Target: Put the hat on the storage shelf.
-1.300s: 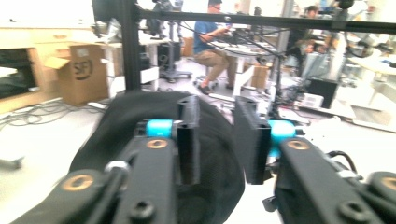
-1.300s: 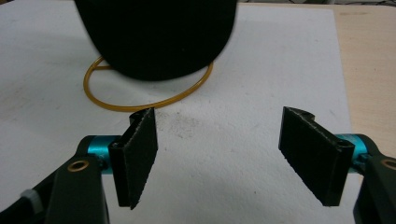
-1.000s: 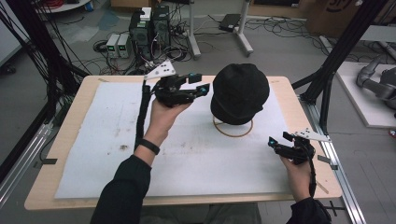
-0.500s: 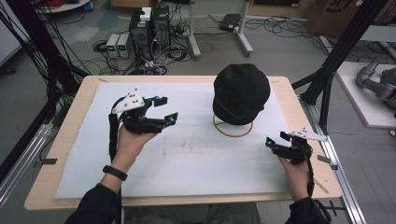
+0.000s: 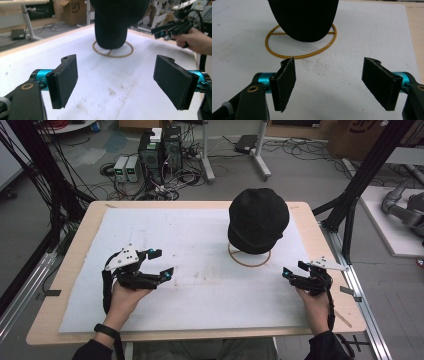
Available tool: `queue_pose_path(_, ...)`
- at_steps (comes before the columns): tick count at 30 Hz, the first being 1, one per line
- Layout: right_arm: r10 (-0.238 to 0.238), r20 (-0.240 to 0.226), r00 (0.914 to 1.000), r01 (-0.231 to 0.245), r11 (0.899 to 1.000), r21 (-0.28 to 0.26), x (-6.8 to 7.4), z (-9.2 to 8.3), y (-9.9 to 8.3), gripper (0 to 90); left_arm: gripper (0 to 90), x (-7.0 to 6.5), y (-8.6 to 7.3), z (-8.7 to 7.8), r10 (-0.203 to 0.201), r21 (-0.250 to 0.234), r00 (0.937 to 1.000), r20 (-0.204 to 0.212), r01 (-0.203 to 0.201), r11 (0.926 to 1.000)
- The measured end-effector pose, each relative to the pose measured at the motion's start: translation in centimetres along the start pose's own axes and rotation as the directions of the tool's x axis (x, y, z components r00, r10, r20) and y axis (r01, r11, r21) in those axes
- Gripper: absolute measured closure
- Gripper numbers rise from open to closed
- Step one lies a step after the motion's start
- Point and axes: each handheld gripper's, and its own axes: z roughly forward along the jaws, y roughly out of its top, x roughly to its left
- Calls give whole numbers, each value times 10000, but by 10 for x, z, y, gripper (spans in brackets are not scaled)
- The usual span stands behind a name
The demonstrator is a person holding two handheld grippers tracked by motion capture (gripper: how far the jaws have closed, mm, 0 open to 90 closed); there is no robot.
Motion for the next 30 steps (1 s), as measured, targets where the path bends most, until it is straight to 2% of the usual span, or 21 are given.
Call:
queue_pose_path(3, -49, -59, 10000, 49, 10000, -1, 0, 1, 0, 270, 189, 0, -7, -3, 156, 185, 9999, -46, -155, 9997)
queue_pose_path(10, -46, -119, 9999, 46, 10000, -4, 1, 3, 2, 270, 188, 7, -19, -6, -32, 423, 9999, -161, 38, 9991)
queue_pose_path(15, -53, -86, 9999, 53, 10000, 37, 1, 2, 1, 270, 191, 9, -19, -10, -132, 303, 9997, -225, 139, 9994)
queue_pose_path(17, -33, -65, 10000, 33, 10000, 10, 0, 2, 1, 270, 190, 9, -18, -11, -56, 259, 9996, -291, 64, 9996)
queue_pose_path(30, -4, -86, 10000, 5, 9999, 103, 0, 3, 1, 270, 198, 9, -19, -10, -179, 356, 9995, -279, 189, 9992)
